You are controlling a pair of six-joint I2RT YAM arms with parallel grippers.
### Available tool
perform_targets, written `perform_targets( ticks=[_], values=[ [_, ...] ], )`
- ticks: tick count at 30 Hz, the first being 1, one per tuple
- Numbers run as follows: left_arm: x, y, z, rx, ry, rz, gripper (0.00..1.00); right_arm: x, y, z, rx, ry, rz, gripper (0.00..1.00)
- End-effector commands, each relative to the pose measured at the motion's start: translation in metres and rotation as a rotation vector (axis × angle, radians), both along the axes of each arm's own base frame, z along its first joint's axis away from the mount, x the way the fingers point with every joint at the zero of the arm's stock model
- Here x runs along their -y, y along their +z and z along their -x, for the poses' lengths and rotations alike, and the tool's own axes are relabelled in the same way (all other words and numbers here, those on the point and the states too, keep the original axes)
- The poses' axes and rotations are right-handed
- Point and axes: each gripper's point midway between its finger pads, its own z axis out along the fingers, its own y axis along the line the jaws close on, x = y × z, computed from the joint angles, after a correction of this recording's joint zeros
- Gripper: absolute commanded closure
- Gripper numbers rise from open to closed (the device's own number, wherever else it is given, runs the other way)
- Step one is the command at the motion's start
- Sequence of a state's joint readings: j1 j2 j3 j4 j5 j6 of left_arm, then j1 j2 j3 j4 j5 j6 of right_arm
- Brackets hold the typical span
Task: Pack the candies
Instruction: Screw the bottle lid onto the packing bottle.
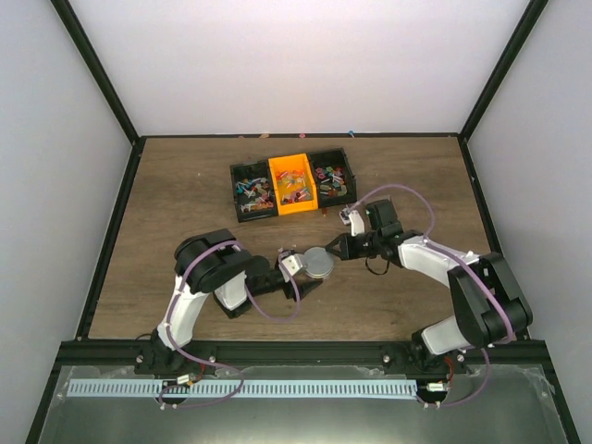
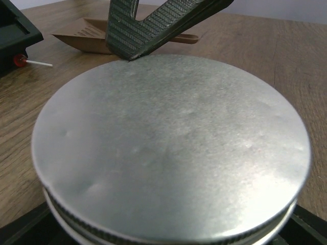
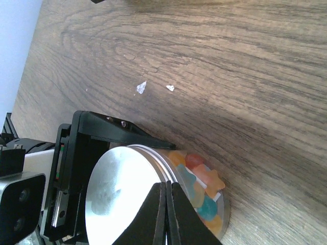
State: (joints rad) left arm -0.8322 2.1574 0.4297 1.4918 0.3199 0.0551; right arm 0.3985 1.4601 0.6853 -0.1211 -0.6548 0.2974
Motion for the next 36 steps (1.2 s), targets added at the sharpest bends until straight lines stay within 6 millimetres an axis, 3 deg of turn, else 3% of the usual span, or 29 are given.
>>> perform_targets(
  ticks=[1,11,16,22,25,31,36],
  values=[
    [-0.007,-0.021,0.000,-0.091,0.039,-0.049,0.15,0.001,-0.024,0.055,-0.167,0.081,-0.018,0.99],
    [-0.003,-0.022,-0.006,-0.093,0.050,-0.054,0.15,0.006,-0.023,0.103,-0.241,0.067,-0.072,0.99],
    [-0.004,-0.026,-0.001,-0.097,0.032,-0.062,0.15,0.013,-0.017,0.115,-0.236,0.031,-0.088,0.99],
    [-0.012,-0.030,0.021,-0.119,-0.033,-0.063,0.15,0.017,0.014,0.081,-0.144,-0.045,-0.107,0.99],
    [-0.020,-0.032,0.031,-0.138,-0.042,-0.060,0.15,0.017,0.026,0.055,-0.089,-0.064,-0.090,0.83],
    [-0.027,-0.037,0.040,-0.156,-0.052,-0.073,0.15,0.006,0.033,0.008,0.017,-0.028,-0.008,0.78],
    [-0.028,-0.036,0.041,-0.155,-0.058,-0.072,0.15,-0.014,0.031,-0.013,0.044,0.037,0.027,0.78]
  ],
)
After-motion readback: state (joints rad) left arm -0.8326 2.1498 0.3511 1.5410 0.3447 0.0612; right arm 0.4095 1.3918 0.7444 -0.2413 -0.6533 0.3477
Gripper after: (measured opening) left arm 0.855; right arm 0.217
